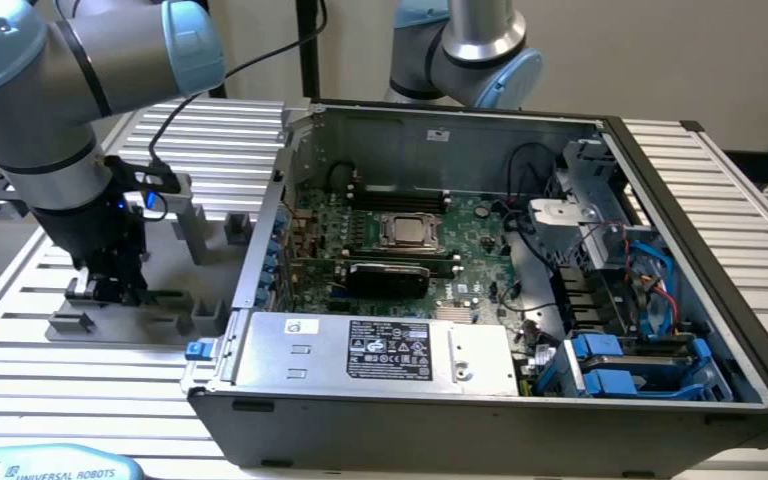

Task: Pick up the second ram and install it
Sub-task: 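Pick up the second ram and move it above second insertion slot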

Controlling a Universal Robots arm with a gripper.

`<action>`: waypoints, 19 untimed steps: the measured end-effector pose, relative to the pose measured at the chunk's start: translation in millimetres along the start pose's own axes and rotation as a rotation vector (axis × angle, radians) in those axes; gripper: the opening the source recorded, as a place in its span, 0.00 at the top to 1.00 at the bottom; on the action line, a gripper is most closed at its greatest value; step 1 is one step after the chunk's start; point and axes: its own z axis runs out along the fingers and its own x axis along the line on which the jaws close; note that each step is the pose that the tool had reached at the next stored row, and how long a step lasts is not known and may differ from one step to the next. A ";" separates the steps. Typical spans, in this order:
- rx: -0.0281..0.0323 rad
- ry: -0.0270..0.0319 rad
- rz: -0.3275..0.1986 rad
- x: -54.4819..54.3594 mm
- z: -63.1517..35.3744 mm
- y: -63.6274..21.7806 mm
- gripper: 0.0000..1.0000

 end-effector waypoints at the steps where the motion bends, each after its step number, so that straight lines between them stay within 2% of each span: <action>1: 0.0001 -0.0005 0.000 0.0 0.0 0.0 0.69; 10: -0.0001 -0.0066 0.000 -0.2 0.0 0.7 0.69; 15: -0.0001 -0.0070 0.000 -0.3 0.2 1.0 0.69; 16: -0.0003 -0.0069 0.000 -0.3 0.2 1.1 0.71; 17: -0.0007 -0.0069 0.000 -0.3 0.2 1.1 0.78; 18: -0.0009 -0.0069 0.000 -0.3 0.2 1.1 0.78; 19: -0.0010 -0.0068 0.000 -0.3 0.2 1.1 0.85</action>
